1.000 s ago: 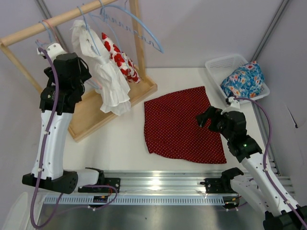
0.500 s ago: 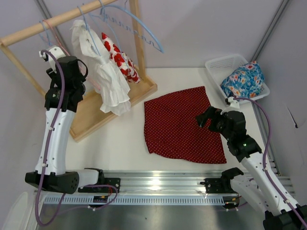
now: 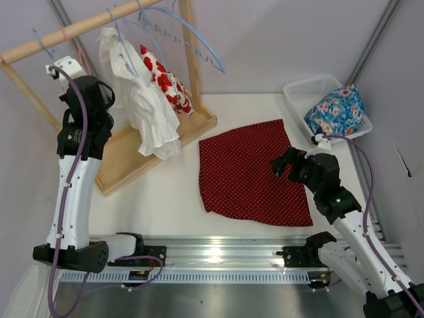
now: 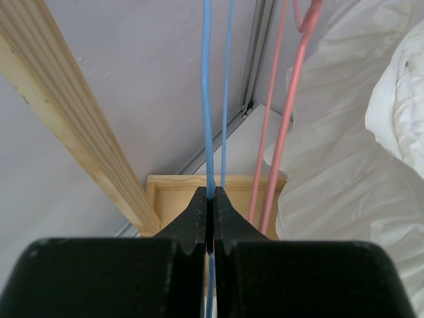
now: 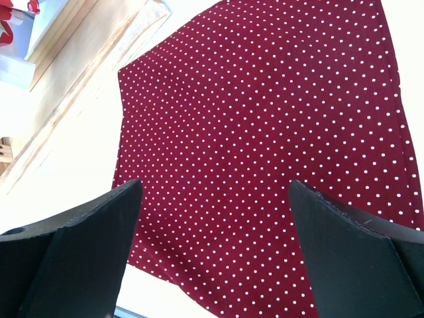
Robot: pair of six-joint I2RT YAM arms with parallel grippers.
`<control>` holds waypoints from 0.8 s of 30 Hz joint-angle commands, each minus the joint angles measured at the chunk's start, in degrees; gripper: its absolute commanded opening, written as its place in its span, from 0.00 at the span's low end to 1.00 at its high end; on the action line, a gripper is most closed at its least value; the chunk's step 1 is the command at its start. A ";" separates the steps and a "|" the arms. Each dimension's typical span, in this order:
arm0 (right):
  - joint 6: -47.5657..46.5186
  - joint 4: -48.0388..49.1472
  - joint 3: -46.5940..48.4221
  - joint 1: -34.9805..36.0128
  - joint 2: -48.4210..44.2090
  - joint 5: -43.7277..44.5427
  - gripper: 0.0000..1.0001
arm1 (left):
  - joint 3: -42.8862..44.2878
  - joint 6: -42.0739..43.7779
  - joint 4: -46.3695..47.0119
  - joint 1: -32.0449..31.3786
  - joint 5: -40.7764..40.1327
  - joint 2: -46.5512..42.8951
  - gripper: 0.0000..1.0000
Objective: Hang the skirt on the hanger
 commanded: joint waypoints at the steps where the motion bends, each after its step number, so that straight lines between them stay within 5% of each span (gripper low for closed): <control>1: -0.57 1.12 1.13 0.20 -0.70 0.27 0.99 | 2.69 2.58 2.70 0.49 -2.26 -1.99 0.00; 7: 0.13 2.26 0.78 0.20 -0.17 -0.08 0.99 | 8.92 4.43 -1.60 -0.48 0.63 -2.96 0.00; 12: 0.66 4.02 0.34 0.20 1.23 -0.61 0.99 | 13.32 4.35 -11.71 -7.50 -2.16 -2.43 0.00; 24: -0.48 5.08 0.61 0.20 3.79 -1.22 0.99 | 8.31 -4.97 -26.64 -9.18 5.89 -14.81 0.00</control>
